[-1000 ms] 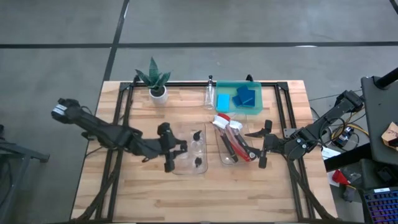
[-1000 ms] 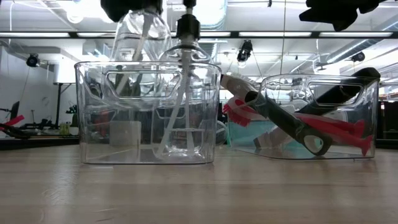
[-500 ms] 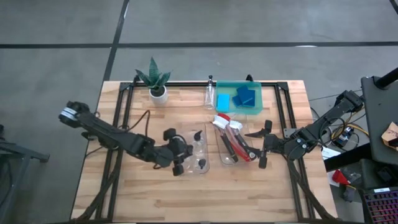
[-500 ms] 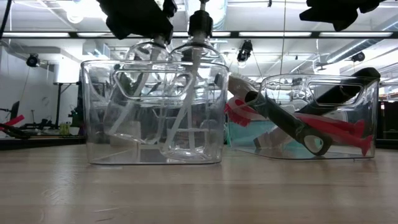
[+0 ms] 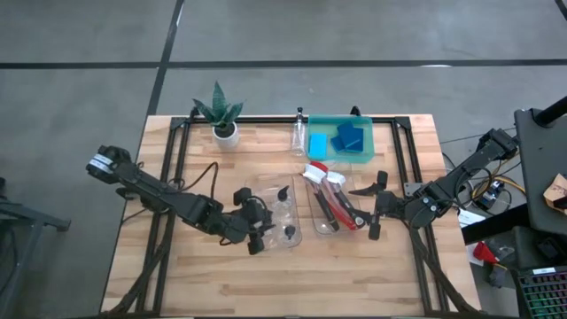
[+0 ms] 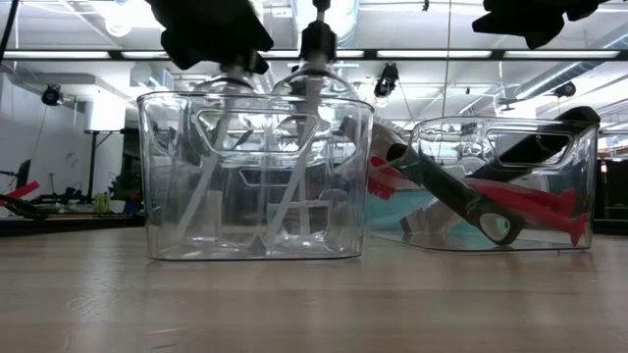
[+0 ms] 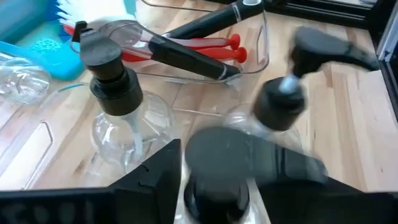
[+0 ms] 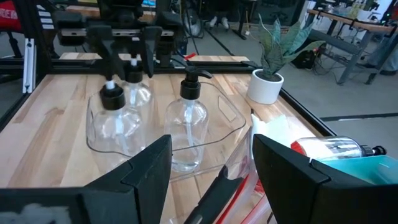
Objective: Pick & Place Kitchen Sink Supplies
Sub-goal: Put the transparent soap dispenser into the left transparent bin
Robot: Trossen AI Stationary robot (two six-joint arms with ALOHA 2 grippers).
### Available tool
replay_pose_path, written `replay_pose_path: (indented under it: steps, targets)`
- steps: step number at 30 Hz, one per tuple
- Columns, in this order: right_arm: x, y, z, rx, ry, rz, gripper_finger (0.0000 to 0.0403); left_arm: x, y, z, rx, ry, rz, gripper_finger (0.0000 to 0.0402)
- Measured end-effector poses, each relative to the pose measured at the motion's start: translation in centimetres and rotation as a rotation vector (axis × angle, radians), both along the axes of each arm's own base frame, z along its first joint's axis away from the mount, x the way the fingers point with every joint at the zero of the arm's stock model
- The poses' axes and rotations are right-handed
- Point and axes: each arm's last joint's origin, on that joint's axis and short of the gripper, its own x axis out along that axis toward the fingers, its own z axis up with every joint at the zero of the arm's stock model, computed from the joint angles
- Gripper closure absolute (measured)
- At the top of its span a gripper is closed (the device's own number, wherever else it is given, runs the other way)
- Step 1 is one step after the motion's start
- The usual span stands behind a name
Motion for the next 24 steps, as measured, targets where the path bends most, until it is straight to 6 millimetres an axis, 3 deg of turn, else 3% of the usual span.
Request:
replay_pose_path:
  steps: [7, 15, 18, 24]
  targets:
    - [0.0, 0.0, 0.0, 0.001, 0.0, 0.0, 0.0181, -0.6, -0.6, 0.6, -0.009, -0.017, -0.028, 0.0186]
    - [0.0, 0.0, 0.0, 0.004, -0.001, -0.001, 0.0181, -2.8, 0.1, 3.9, -0.041, -0.104, -0.035, 0.0181]
    - [0.0, 0.0, 0.0, 0.004, -0.002, 0.0, 0.0181, -3.7, 1.9, 5.8, -0.06, -0.181, 0.035, 0.0181]
    - [0.0, 0.0, 0.0, 0.001, -0.003, -0.002, 0.0181, -4.4, 7.4, 8.8, -0.186, -0.285, 0.131, 0.0181]
